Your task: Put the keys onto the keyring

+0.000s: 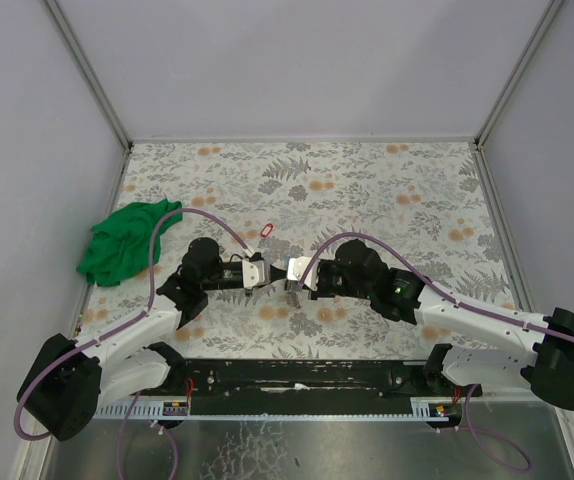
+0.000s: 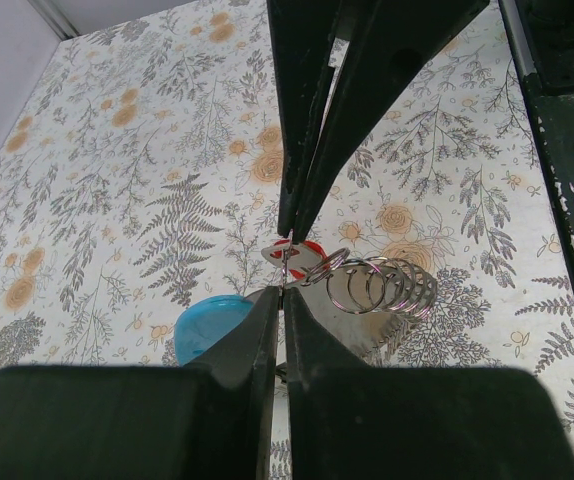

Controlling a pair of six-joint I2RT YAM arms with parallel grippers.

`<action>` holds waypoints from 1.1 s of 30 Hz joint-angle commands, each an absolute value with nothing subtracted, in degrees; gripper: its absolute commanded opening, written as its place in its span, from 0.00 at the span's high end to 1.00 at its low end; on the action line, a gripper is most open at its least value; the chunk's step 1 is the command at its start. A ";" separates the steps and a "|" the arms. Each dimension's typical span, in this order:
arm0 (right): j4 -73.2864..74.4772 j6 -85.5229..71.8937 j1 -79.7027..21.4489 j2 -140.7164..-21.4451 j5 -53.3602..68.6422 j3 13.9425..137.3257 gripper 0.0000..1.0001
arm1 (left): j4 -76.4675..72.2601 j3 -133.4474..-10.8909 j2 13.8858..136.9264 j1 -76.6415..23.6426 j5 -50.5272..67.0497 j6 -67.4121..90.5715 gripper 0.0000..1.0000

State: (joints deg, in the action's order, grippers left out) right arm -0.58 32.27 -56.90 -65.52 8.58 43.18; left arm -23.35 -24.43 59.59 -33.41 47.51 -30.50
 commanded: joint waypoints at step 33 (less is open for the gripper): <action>-2.45 31.44 -57.47 -64.51 7.80 46.39 1.00 | -25.72 -26.24 58.94 -33.84 48.38 -30.49 1.00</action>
